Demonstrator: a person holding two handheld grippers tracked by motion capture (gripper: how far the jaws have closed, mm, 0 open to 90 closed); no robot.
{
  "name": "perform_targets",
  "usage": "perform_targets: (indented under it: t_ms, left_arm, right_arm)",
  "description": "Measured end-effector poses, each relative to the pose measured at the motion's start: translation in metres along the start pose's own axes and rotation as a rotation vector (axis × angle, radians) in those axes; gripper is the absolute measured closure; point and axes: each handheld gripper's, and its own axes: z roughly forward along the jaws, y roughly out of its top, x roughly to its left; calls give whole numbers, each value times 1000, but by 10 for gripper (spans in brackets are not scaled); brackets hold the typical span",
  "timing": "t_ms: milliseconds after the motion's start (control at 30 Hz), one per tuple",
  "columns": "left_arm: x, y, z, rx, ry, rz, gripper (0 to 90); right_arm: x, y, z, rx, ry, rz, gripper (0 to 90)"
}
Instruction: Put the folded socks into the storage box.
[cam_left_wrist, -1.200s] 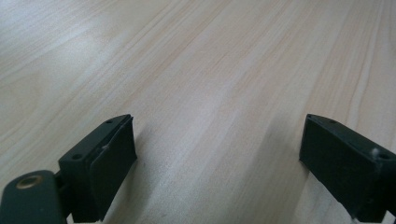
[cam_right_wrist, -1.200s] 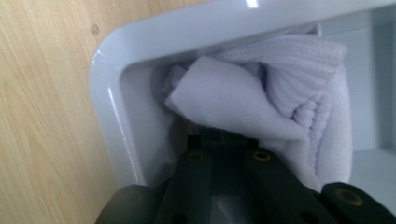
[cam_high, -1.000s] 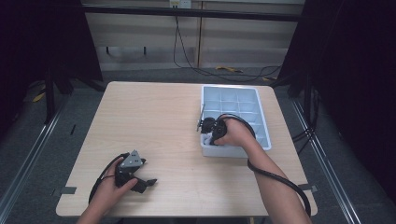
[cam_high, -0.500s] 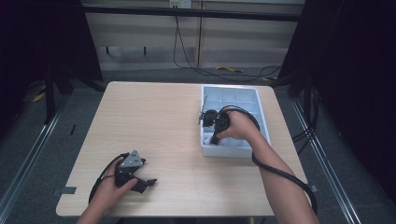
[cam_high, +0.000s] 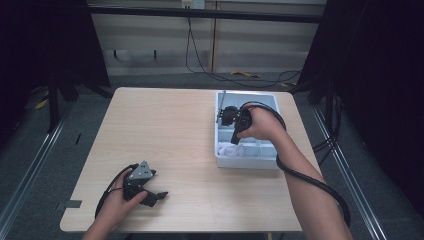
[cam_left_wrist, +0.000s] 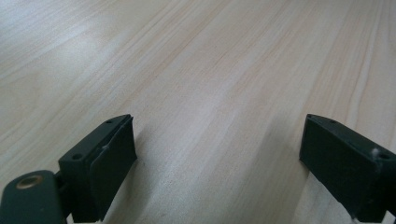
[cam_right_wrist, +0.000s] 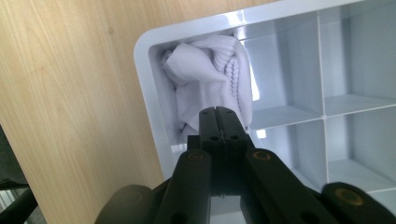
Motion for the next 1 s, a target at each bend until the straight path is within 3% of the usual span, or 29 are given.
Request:
perform_targets:
  t_ms: [367, 1000]
  left_arm:
    - [0, 0, 0, -3, -2, 0, 103]
    - [0, 0, 0, -1, -2, -1, 103]
  right_arm:
    - [-4, -2, -13, -3, -29, 0, 900]
    - [-12, 0, 12, 12, -49, 4, 900]
